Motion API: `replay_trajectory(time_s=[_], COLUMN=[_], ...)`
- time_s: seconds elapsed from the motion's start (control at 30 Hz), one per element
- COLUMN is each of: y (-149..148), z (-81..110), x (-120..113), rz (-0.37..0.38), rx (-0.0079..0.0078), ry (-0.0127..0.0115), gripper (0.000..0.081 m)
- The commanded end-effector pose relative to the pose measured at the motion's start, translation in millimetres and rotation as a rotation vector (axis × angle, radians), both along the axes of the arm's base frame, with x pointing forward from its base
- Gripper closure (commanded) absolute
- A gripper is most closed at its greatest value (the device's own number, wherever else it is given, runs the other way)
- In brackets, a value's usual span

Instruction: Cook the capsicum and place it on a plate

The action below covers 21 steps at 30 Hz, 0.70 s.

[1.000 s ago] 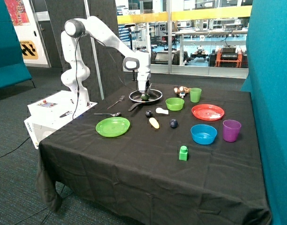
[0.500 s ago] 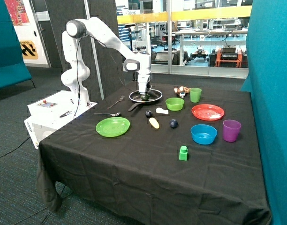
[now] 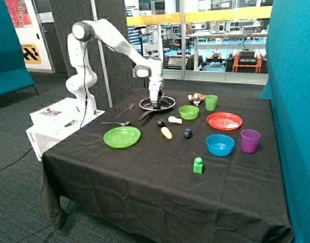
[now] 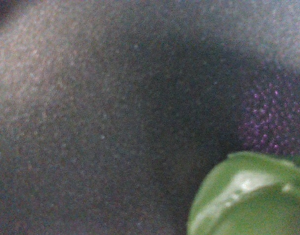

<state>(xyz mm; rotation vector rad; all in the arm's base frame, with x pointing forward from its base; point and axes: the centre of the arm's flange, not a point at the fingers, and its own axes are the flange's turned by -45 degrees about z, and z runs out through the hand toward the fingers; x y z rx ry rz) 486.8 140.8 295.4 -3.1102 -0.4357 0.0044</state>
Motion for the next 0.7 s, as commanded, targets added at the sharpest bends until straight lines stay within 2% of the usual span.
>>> replay_trajectory(time_s=[0.0, 0.4, 0.67], y=[1.7, 5.0, 4.6], z=[-5.7, -7.7, -10.0], x=[-5.1, -0.8, 2.0], rz=[-0.003, 0.014, 0.023], rx=[-0.0006, -0.0006, -0.0006], ry=[-0.0029, -0.0029, -0.0029], gripper=[0.0742, 0.0752, 0.0801])
